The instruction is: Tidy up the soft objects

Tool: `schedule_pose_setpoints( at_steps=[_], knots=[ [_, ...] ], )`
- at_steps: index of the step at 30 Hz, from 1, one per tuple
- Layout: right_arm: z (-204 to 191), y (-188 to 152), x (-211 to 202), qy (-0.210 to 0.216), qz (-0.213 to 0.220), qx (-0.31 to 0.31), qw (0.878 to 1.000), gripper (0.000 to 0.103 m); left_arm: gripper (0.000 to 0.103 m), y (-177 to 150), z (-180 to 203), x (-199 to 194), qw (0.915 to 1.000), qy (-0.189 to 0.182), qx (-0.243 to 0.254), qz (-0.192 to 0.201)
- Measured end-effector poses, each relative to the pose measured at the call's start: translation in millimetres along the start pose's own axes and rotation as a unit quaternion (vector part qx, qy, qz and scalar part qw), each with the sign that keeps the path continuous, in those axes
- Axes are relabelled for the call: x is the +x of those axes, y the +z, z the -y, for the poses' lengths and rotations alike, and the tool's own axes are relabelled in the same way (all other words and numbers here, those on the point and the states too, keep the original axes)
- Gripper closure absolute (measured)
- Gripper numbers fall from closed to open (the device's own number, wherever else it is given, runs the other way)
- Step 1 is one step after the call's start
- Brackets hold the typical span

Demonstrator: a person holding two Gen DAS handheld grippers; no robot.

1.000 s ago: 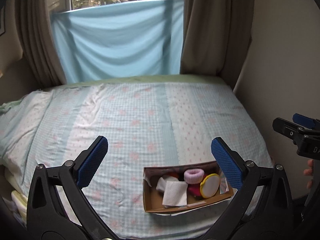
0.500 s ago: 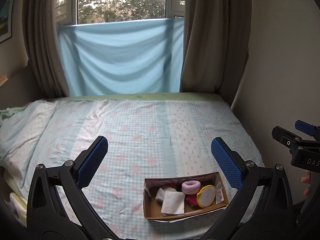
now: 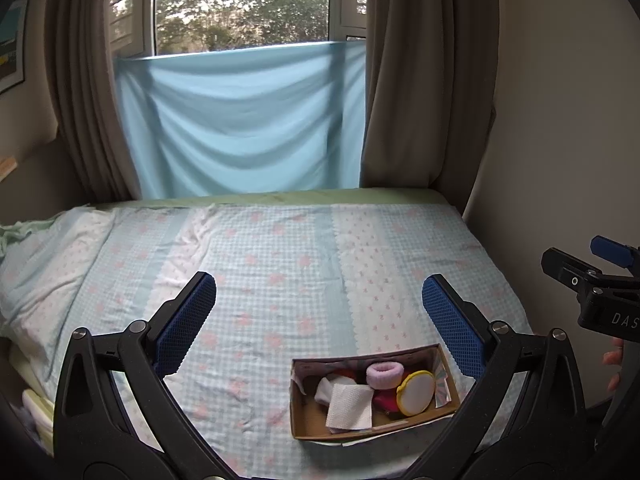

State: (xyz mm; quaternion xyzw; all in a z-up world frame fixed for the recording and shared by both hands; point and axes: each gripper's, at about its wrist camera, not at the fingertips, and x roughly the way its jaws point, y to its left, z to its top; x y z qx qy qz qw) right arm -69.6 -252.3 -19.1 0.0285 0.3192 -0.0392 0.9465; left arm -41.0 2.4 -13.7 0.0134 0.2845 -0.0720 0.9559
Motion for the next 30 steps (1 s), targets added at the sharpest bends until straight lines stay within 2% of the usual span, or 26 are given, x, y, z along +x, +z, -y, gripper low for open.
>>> schedule_pose_setpoints(
  at_steps=[30],
  knots=[
    [5.3,4.8,-6.7,-0.007,0.007,0.009,1.0,0.001,0.0,-3.9,-1.6,-7.9,0.9999,-0.002,-0.009,0.005]
  ],
)
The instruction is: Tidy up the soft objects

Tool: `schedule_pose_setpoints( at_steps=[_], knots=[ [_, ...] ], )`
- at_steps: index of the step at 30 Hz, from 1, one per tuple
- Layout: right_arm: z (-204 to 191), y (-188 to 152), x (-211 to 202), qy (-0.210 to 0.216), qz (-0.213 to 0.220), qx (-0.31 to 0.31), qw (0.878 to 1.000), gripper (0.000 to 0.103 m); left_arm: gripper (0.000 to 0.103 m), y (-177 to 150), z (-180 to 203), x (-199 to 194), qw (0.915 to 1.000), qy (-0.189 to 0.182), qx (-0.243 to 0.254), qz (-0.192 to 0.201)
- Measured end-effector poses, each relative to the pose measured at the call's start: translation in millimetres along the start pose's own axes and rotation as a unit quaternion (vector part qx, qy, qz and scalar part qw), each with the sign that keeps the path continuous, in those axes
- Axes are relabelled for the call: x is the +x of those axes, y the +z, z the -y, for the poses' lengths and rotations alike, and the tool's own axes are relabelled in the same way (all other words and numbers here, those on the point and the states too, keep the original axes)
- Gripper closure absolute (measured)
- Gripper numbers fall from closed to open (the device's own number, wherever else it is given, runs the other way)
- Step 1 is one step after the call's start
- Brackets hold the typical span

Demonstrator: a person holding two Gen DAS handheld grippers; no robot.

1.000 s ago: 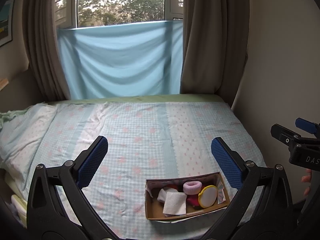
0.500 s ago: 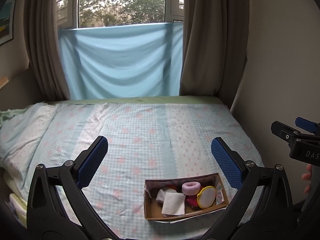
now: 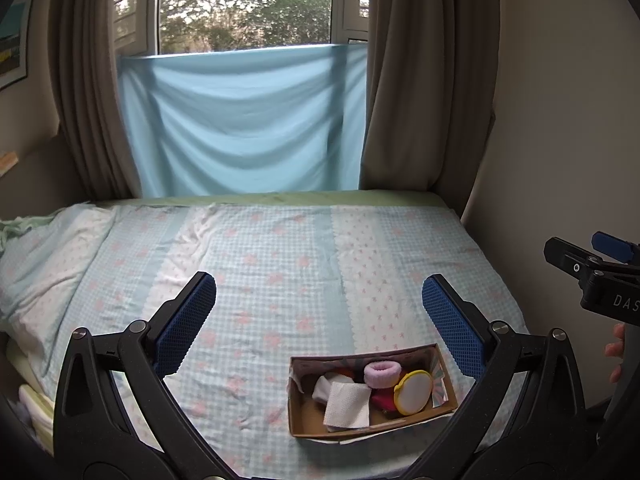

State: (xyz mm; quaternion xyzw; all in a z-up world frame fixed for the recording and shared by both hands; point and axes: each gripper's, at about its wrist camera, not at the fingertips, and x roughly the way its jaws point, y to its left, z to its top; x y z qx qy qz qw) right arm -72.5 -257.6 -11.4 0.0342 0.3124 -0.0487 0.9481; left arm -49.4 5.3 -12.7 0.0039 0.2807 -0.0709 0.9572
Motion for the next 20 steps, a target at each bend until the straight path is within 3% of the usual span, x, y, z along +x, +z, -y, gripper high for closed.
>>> schedule_pose_setpoints(
  at_steps=[10,20],
  knots=[
    [3.2,0.3,-1.3,-0.001,0.004,-0.002,1.0,0.0,0.0,-0.7,7.2,-5.3,0.9987,0.043,0.02,0.021],
    [5.5,-0.5,-2.4,-0.003,0.008,-0.003,1.0,0.0,0.0,-1.7,9.3,-4.0,0.9996,0.016,0.011,0.023]
  ],
)
